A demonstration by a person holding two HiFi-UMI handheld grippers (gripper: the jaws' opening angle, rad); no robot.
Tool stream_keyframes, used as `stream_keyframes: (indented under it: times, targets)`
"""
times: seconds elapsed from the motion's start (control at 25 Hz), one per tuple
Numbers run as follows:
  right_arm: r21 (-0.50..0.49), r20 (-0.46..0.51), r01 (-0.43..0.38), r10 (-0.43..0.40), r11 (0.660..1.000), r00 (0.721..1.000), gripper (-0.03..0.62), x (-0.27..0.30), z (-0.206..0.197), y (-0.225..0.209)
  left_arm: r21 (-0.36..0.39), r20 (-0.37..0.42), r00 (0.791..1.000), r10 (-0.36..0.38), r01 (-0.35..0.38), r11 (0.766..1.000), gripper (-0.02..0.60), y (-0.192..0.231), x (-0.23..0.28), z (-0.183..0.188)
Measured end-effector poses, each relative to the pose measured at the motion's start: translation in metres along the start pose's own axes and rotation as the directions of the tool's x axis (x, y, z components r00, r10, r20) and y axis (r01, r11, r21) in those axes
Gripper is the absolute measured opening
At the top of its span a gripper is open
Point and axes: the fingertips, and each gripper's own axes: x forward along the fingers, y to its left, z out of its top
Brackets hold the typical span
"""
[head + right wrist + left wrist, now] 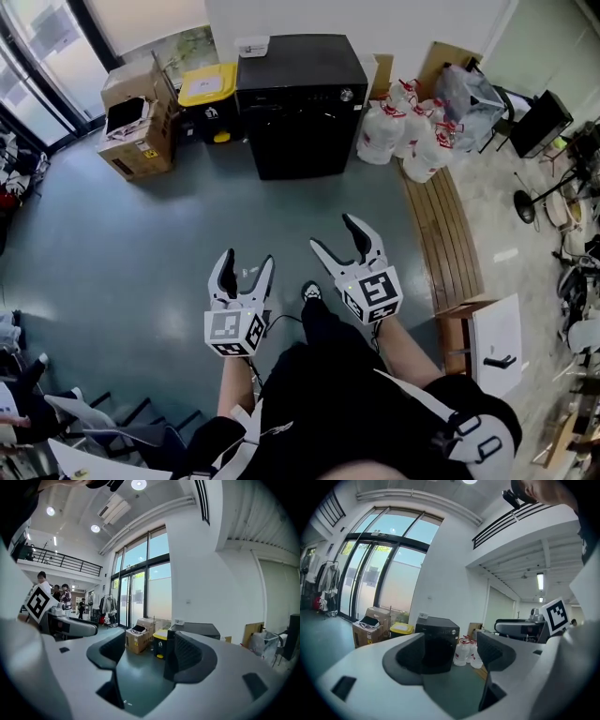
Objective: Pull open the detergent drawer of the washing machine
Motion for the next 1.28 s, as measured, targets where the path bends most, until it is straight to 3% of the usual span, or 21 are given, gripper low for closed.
stream_keyframes:
  times: [0.32,0.52,0.68,0.92,1.12,1.28]
  targets:
    - [0.010,0.013,0.015,-0.015,1.000,1.000,0.336,0.084,0.017,-0.085,0.012,0.011,1.000,0.001,-0.001,1.000,0.331,0.026,0.114,0.030]
    - [0.039,-0.007,-0.005,0.005,0.999,1.000,0.336,0.124,0.012,-0.125,-0.014,-0.021,1.000,0.016,-0.016,1.000,0.331,0.035,0.169,0.031]
    - [0.063,-0.023,-0.035,0.037,0.997,0.999,0.336,0.152,-0.001,-0.142,-0.014,-0.030,0.995,0.095,-0.095,0.995,0.331,0.052,0.196,0.029]
    - [0.093,-0.056,-0.039,0.044,0.995,0.997,0.336,0.193,-0.015,-0.158,-0.016,-0.054,0.992,0.110,-0.111,0.994,0.330,0.079,0.232,0.028]
    - [0.079,-0.069,-0.030,0.035,0.996,0.997,0.336,0.235,-0.013,-0.169,-0.053,-0.069,0.993,0.097,-0.101,0.993,0.331,0.112,0.268,0.024]
    - [0.066,-0.088,-0.003,0.009,0.998,0.996,0.336,0.279,-0.012,-0.182,-0.064,-0.068,0.997,0.045,-0.050,0.997,0.331,0.140,0.310,0.031]
